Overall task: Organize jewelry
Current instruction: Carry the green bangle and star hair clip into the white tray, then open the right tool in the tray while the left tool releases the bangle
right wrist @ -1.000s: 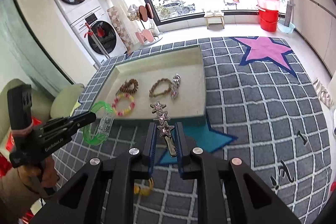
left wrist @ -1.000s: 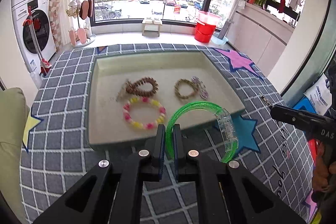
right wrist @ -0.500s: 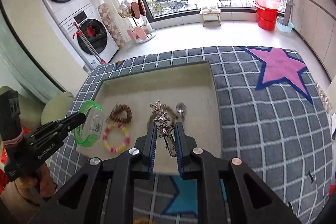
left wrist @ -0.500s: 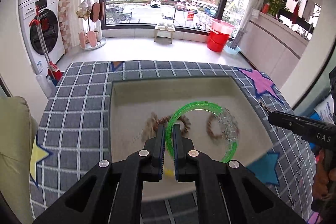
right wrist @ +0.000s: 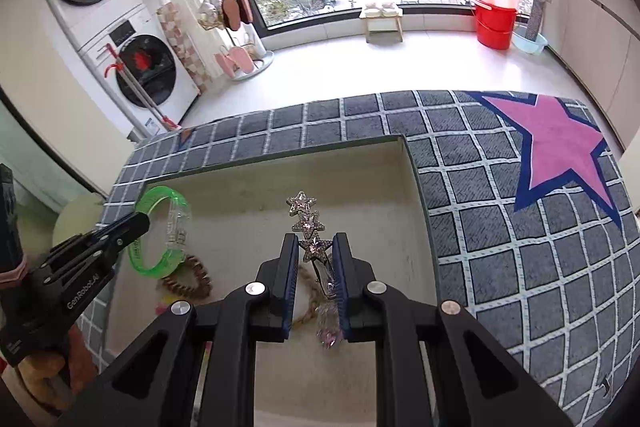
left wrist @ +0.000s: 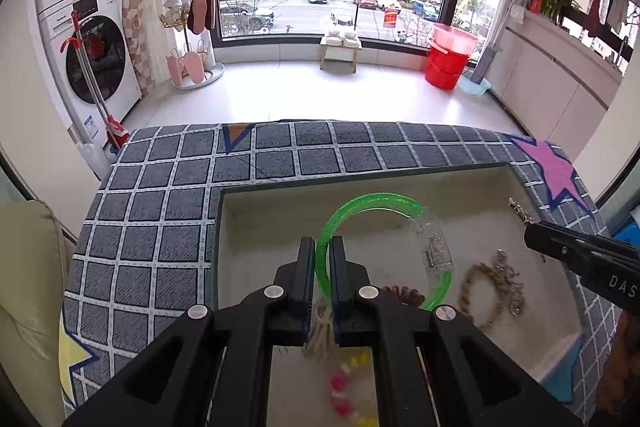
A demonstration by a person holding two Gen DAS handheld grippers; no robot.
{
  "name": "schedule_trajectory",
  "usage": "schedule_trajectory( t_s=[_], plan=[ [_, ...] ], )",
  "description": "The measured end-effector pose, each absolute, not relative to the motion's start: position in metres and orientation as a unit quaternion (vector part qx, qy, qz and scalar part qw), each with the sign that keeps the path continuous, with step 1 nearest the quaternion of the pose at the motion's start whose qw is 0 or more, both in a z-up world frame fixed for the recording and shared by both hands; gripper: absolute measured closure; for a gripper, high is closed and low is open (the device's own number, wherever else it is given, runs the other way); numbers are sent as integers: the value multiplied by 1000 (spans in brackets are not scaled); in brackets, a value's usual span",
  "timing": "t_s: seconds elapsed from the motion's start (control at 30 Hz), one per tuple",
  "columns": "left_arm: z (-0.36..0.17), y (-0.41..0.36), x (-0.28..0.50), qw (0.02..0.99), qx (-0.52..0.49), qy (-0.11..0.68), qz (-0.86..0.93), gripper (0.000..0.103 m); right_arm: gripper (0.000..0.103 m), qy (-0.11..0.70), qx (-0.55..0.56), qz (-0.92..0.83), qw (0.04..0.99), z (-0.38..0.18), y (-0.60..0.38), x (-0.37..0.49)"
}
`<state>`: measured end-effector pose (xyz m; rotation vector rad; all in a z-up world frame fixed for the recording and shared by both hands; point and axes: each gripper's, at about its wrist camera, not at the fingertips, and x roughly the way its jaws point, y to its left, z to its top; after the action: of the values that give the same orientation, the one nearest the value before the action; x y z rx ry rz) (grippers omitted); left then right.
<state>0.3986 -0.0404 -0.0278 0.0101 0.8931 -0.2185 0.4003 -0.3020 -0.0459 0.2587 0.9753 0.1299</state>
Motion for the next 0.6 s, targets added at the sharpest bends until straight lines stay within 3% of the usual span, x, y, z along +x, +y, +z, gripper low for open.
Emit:
schedule_trajectory(
  t_s=[0.6],
  plan=[
    [-45, -47, 407, 890, 38, 448, -79, 82, 83, 496, 130, 32, 858, -81, -306, 418]
  ],
)
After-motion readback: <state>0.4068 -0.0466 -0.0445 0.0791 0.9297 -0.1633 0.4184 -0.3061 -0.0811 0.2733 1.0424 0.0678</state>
